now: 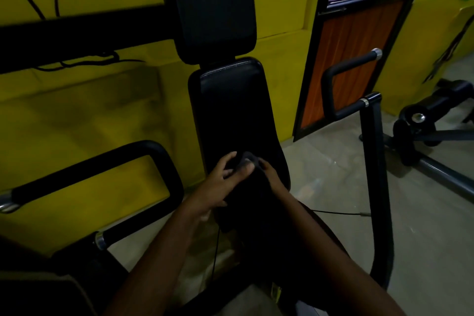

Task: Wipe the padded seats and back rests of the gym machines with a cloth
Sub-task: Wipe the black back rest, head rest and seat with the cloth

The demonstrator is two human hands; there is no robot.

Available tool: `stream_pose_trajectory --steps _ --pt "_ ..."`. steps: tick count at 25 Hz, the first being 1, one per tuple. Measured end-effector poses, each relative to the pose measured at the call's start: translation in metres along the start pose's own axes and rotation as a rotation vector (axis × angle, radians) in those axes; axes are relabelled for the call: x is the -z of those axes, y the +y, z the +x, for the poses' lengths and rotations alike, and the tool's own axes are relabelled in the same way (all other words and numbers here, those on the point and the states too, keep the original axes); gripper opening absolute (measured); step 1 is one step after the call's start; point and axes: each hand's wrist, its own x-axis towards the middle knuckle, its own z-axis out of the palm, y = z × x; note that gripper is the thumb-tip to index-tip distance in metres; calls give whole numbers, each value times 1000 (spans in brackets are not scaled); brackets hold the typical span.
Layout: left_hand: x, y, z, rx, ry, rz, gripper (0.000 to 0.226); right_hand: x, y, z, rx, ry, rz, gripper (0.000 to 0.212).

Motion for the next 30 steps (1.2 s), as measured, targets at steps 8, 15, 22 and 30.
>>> stream_pose_trajectory --steps 8,15,22,30 --pt "2 -27 31 6 287 -468 82 8 -17 -15 154 15 446 39" --pt "4 -45 32 -17 138 -403 33 34 -16 -5 102 -146 376 51" --pt "18 -42 58 -126 462 19 43 29 -5 -4 89 -173 181 32" --pt "9 -26 56 70 26 -104 45 28 -4 -8 119 -458 263 23"
